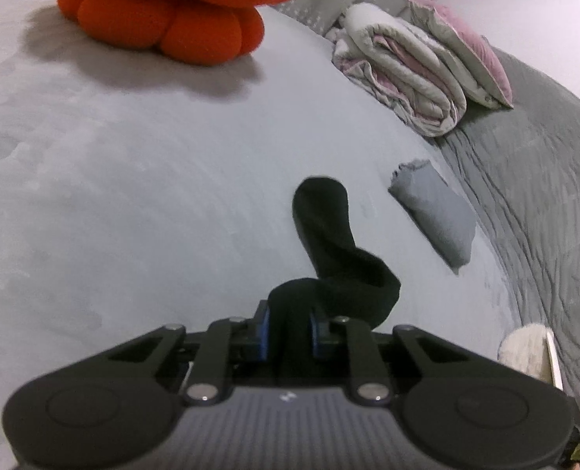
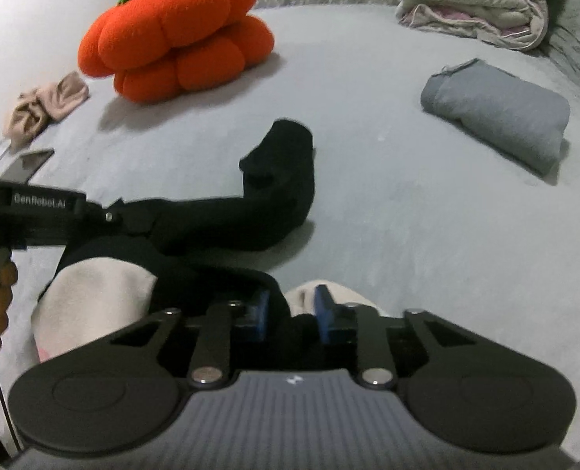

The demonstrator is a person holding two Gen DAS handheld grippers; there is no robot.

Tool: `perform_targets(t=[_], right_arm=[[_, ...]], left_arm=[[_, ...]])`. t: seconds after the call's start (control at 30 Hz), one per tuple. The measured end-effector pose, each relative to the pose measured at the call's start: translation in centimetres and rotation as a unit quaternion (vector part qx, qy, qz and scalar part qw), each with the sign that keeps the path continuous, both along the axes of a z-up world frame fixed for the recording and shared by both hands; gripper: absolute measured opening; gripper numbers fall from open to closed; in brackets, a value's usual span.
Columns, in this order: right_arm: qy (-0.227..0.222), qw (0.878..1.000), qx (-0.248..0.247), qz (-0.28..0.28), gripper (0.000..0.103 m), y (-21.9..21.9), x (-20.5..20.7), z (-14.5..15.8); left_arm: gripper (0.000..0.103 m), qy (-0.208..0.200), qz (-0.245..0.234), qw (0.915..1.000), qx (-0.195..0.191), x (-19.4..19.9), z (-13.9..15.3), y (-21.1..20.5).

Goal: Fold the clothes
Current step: 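Pull the black sock away from the sweatshirt with both grippers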

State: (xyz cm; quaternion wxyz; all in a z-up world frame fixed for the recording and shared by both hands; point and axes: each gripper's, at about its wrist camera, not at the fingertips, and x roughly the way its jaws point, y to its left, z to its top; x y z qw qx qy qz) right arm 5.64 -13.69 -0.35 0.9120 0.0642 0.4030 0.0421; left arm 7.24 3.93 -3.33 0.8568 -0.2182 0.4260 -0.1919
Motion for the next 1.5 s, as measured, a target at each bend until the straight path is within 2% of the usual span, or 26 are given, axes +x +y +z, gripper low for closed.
perform_targets(t=[0.5,0.67,0.83,1.03,1.2,1.33,1.5], right_arm=[[-0.075,0.995,0.029,-0.053,0.003,-1.1,-0.9,2.7],[-0.096,0.992,0.034,-0.073,0.003,-1.3,-0.9,3.1],[-0.112,0.988,0.039,-0.102,0.003,-2.1,-0.9,3.5],[-0.113,0.983,0.04,-0.136,0.003,-3.4,-0.8,3.6],[-0.089,0.983,0.043,-0.154,0.003,-4.4,-0.7,2.8],[-0.059,0.985,0.036,-0.157,0.003,-4.7,-0.5,1.9],[-0.016,0.987,0.042,-0.152,0.003,-5.3,-0.3,0.4]], left_arm=[[0.017,-0.062,0.049,0.9969,0.001,-1.2,2.8,2.6],[0.016,-0.098,0.081,0.9918,0.001,-1.9,4.3,4.0],[0.016,-0.136,0.122,0.9832,0.003,-2.3,5.6,5.7],[0.016,-0.148,0.162,0.9756,0.0,-2.1,6.4,7.5],[0.016,-0.123,0.169,0.9779,-0.001,-2.4,5.7,8.7],[0.015,-0.081,0.166,0.9827,-0.001,-2.8,4.3,10.0],[0.015,-0.018,0.138,0.9903,0.011,-3.5,1.8,11.0]])
